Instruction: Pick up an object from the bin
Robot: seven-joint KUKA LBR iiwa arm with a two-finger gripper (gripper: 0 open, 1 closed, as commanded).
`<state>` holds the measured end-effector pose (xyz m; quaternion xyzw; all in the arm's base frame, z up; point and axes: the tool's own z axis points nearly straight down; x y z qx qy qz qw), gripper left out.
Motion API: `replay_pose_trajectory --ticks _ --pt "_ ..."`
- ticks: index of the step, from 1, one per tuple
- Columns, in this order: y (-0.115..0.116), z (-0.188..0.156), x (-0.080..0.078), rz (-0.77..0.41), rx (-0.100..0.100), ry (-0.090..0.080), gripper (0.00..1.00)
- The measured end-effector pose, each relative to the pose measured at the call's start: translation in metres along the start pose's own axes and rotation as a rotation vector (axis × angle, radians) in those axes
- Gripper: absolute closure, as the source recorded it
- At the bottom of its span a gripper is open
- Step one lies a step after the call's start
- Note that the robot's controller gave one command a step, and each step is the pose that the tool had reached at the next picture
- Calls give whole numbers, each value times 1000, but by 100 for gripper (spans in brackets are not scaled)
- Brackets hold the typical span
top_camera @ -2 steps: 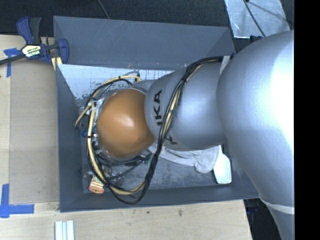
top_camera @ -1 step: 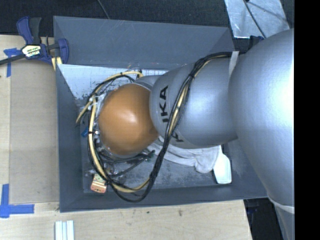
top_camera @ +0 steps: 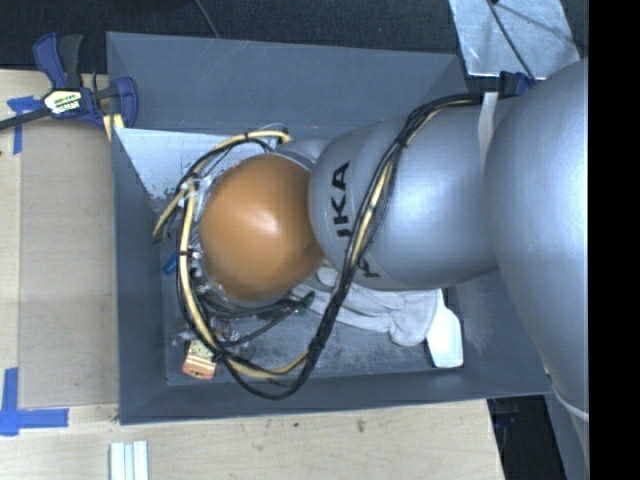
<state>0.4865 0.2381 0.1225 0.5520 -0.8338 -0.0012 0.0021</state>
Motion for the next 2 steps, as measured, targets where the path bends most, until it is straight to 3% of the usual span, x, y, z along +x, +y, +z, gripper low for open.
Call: replay_pose_trajectory --ticks 2 --pt "-1 -29 -1 2 8 -8 100"
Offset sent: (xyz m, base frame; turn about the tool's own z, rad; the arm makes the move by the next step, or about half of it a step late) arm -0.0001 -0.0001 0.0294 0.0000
